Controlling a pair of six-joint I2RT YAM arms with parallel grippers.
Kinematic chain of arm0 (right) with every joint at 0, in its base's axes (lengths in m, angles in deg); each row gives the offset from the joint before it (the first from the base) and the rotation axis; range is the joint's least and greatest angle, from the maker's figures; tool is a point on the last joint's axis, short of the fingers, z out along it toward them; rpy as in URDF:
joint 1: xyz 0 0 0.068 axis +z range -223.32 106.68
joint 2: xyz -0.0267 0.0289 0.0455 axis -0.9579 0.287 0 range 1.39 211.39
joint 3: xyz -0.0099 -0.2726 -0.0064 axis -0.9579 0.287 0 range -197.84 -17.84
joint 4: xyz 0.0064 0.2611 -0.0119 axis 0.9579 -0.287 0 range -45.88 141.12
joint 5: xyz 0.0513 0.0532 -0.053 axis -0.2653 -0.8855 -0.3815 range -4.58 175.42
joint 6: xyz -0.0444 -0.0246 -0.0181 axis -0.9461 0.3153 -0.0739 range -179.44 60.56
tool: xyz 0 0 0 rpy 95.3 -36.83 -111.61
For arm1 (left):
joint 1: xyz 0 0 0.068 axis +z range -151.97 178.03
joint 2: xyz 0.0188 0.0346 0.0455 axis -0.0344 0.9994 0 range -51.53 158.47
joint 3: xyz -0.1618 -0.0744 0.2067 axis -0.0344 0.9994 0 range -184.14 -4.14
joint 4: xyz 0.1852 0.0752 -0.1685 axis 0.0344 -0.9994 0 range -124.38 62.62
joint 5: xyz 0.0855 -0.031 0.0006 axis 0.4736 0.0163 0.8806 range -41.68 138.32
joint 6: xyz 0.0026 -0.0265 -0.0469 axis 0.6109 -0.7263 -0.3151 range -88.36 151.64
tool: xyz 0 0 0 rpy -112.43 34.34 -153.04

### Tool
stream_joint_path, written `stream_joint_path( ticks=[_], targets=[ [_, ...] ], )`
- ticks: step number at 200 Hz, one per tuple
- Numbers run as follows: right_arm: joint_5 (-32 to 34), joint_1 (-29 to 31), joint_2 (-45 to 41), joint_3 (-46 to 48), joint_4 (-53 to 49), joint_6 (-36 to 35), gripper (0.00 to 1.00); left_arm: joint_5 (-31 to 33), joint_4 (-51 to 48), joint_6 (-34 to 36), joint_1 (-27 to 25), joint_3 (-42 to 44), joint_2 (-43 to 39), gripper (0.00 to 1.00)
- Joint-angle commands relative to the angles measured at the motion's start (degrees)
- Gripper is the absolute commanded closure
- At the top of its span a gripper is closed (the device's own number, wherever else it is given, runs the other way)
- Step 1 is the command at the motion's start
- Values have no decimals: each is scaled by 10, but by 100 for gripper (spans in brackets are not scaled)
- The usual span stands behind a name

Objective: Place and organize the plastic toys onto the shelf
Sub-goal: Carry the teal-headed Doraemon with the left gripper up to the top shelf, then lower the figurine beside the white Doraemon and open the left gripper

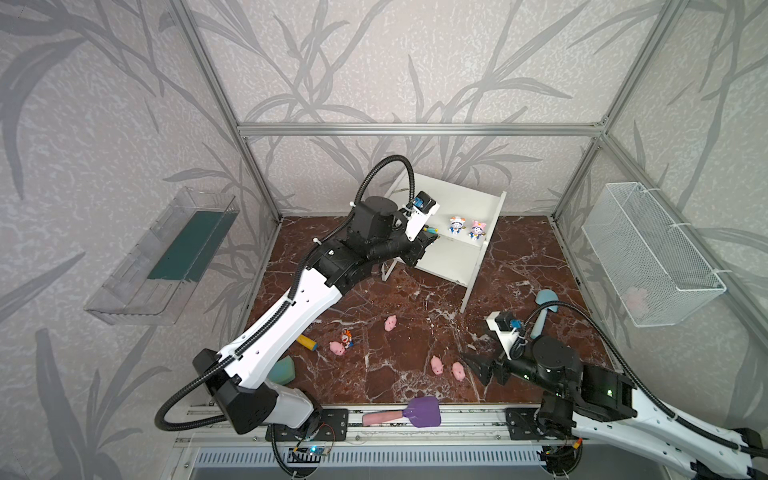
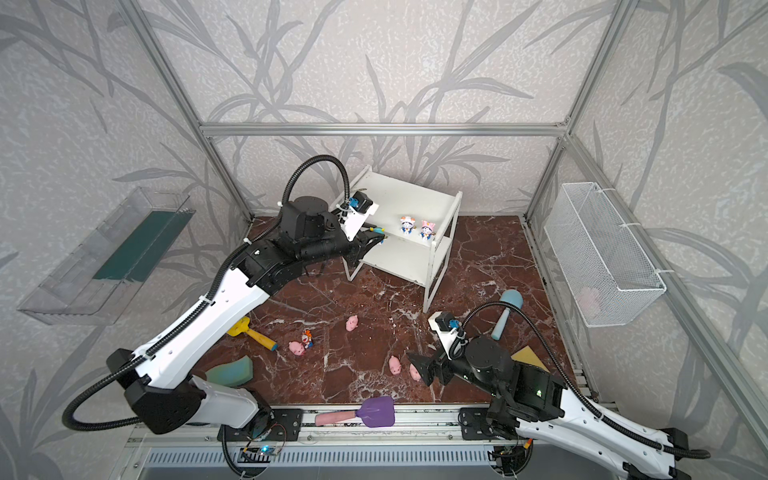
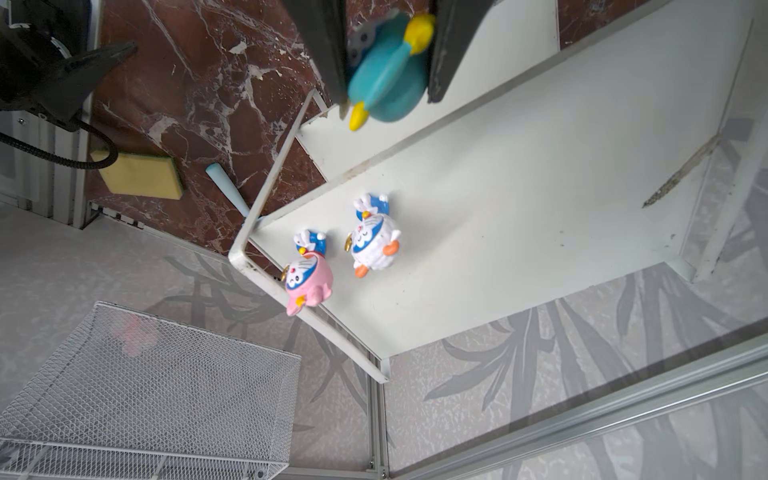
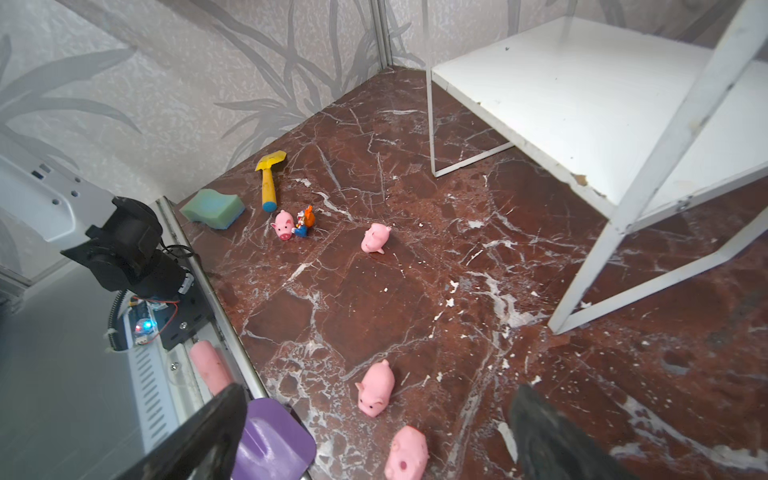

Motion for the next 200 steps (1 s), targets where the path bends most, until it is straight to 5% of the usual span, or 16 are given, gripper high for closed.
stream_joint_path(
  ticks=[1, 81, 154, 200],
  targets=[
    [18, 4, -26, -6, -40, -7, 1, -29, -36, 51, 13, -48, 30, 82],
    [28, 4, -46, -13, -65, -7, 1, -91, -104, 73, 52, -189, 140, 82],
    [21, 3, -22, -7, -37, -13, 1, -123, -122, 74, 69, -210, 170, 80],
    [17, 4, -4, -4, -22, -15, 1, -128, -121, 70, 76, -209, 174, 68]
  ],
)
